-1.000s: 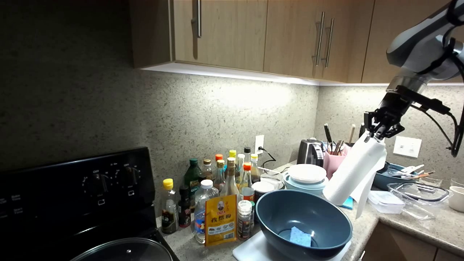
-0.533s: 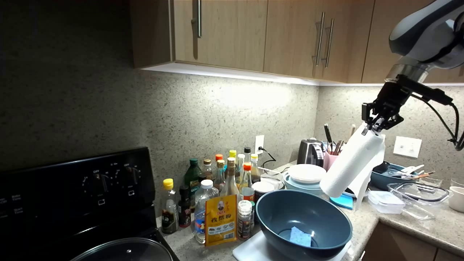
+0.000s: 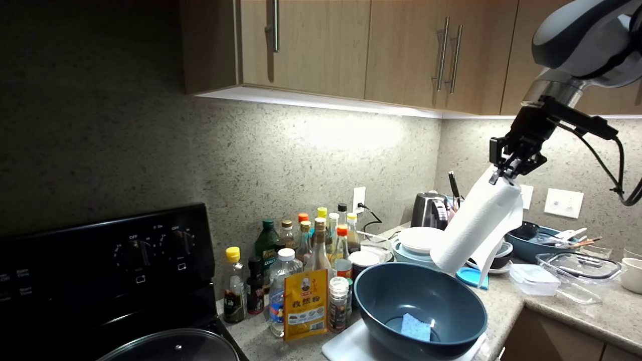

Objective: Pick up the kitchen paper from the bowl and put it on the counter

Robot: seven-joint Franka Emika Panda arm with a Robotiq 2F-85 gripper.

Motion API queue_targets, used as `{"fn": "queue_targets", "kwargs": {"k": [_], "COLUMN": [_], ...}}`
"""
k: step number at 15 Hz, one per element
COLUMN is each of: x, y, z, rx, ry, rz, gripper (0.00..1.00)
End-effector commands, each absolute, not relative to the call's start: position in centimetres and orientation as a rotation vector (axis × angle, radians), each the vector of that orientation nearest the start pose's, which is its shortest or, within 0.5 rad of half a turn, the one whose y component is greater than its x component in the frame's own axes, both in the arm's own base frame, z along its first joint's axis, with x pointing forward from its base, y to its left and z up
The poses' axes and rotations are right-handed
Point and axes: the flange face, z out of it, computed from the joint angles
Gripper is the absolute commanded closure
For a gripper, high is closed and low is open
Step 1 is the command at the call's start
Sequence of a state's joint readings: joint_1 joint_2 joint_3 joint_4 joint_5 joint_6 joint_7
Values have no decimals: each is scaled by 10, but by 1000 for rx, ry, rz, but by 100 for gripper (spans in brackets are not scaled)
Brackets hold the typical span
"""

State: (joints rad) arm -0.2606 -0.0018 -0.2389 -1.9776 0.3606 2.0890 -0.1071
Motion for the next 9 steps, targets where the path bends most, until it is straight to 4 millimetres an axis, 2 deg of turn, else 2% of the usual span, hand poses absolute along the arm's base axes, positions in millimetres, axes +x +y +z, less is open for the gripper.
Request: {"fn": "queue_targets", "kwargs": {"k": [1,6,9], "x": [499,498,499], "y": [-239,-230,-221], "z": [482,481,492], "rx": [-2804,-2855,-2909], "ry": [774,738,718], "rz": [-300,-275,-305], "gripper": [95,95,95]}}
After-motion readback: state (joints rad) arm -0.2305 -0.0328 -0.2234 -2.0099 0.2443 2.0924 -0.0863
